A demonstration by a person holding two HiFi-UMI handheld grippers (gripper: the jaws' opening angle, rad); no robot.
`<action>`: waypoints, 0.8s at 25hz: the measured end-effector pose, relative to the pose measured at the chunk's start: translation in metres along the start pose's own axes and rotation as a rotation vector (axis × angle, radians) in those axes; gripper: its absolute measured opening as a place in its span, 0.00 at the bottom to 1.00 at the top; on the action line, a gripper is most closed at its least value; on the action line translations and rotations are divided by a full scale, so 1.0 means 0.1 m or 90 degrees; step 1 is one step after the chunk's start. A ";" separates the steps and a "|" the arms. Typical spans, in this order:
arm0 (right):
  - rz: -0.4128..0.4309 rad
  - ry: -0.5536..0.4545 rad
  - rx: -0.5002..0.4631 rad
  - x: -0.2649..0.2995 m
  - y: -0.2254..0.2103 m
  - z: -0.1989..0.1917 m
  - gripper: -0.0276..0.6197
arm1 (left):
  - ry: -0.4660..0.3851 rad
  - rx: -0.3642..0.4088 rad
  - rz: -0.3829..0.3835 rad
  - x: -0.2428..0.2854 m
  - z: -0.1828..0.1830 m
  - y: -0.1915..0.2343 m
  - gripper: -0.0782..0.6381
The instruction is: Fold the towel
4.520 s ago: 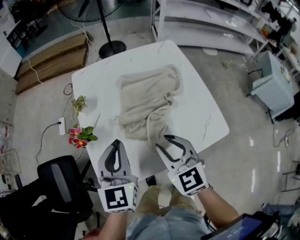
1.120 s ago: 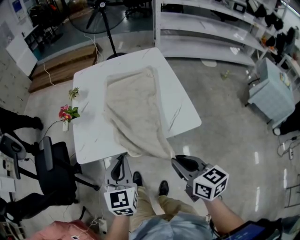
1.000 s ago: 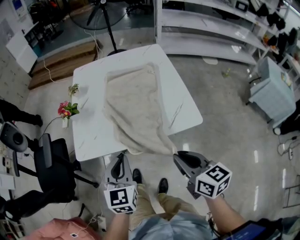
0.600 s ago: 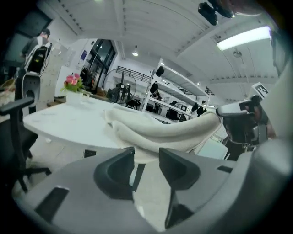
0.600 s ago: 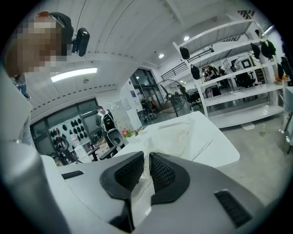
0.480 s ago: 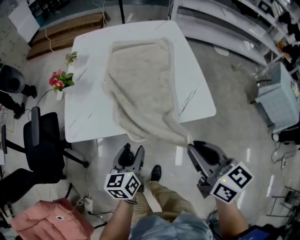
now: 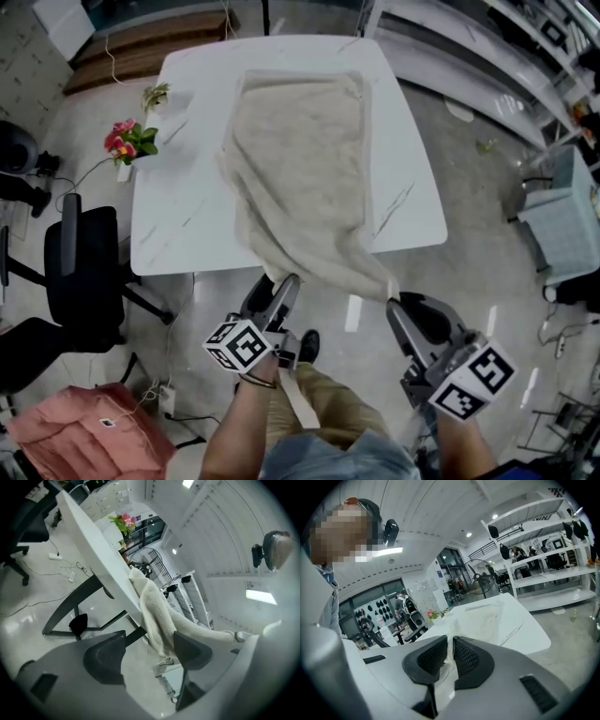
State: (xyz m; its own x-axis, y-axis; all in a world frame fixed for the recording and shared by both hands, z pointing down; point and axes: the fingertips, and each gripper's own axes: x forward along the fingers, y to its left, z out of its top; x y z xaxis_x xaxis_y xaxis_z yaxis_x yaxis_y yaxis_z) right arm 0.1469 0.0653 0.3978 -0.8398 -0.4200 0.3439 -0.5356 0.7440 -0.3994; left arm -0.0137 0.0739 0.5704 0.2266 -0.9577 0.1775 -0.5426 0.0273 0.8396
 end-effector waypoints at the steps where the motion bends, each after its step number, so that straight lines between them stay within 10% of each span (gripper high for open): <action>1: 0.001 0.000 0.001 0.01 0.00 0.00 0.12 | -0.006 -0.015 -0.001 0.00 0.01 0.03 0.56; 3: 0.000 0.000 0.001 0.02 -0.02 0.00 0.12 | -0.015 -0.040 -0.003 0.01 0.01 0.10 0.55; 7: -0.005 0.003 0.004 0.06 -0.10 -0.04 0.12 | -0.026 -0.070 0.010 -0.09 0.07 0.24 0.16; 20: 0.021 0.010 0.110 0.01 -0.10 -0.33 0.12 | -0.002 -0.021 0.052 -0.94 0.48 -0.06 0.15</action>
State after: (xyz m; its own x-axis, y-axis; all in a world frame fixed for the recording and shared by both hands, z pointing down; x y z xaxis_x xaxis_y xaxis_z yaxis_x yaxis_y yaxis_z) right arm 0.1540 0.0747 0.4301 -0.8564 -0.3883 0.3404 -0.5163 0.6565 -0.5500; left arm -0.0709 0.1501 0.5238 0.1799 -0.9526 0.2452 -0.5320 0.1155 0.8389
